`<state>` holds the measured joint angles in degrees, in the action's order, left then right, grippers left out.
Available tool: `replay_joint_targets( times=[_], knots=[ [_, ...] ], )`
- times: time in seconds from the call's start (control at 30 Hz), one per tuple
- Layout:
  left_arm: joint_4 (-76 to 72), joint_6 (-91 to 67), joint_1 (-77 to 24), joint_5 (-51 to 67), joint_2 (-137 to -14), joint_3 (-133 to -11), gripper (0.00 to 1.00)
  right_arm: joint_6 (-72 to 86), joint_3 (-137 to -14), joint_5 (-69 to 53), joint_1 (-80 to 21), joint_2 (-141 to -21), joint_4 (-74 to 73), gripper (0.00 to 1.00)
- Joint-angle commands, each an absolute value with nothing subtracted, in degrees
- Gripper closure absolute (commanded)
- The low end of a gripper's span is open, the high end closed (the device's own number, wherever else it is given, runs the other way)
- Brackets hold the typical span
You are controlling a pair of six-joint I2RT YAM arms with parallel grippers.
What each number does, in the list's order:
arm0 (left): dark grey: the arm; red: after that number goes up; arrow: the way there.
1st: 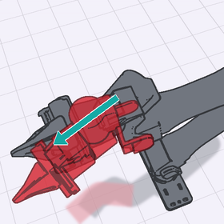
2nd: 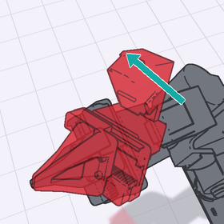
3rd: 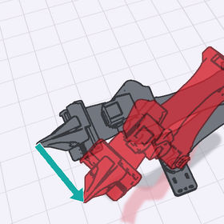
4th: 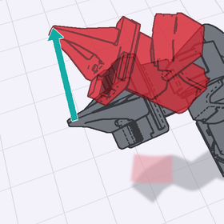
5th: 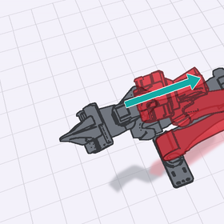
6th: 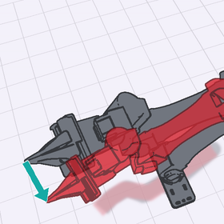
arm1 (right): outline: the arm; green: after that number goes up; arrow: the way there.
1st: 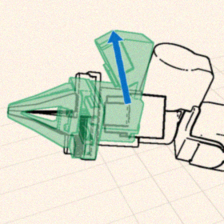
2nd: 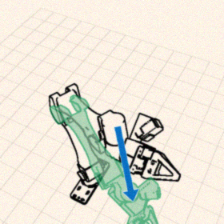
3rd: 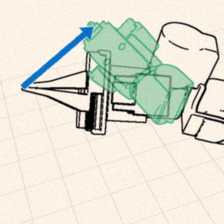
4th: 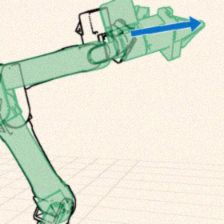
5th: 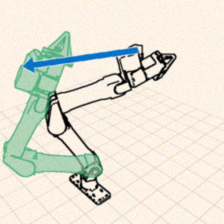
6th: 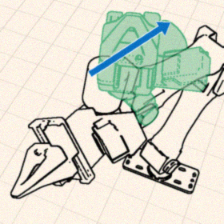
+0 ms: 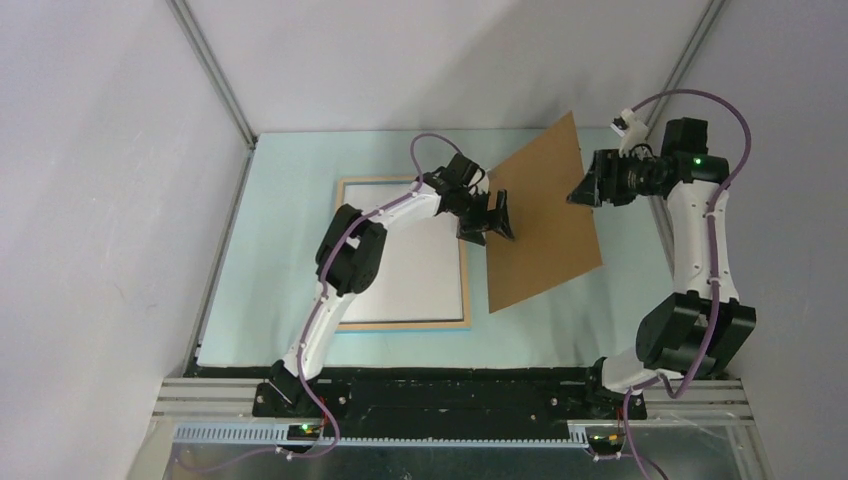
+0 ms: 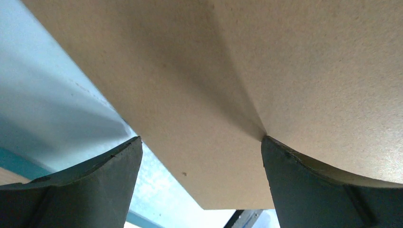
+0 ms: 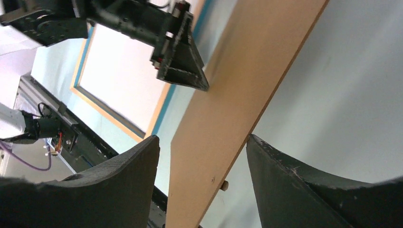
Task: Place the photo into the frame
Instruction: Turn over the photo frame item at the center of the board.
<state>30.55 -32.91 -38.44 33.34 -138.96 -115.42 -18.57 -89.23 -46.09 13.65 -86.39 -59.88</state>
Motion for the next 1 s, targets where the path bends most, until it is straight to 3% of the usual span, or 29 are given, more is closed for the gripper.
replay_joint_targets(
  times=[0.0, 0.5, 0.97],
  knots=[
    [27.2, -31.0, -39.6, 38.0, -135.1, -110.2, 0.0, -14.8, -89.9, -54.7, 6.7, -85.1, -66.8, 0.3],
    [25.1, -29.9, -34.7, 42.1, -127.9, -104.4, 0.0, -12.2, -99.4, -52.9, -3.5, -87.1, -68.2, 0.26],
    [24.9, -33.5, -29.5, 40.3, -117.9, -106.8, 0.0, -10.3, -106.6, -53.2, -5.8, -92.6, -67.8, 0.23]
  ],
)
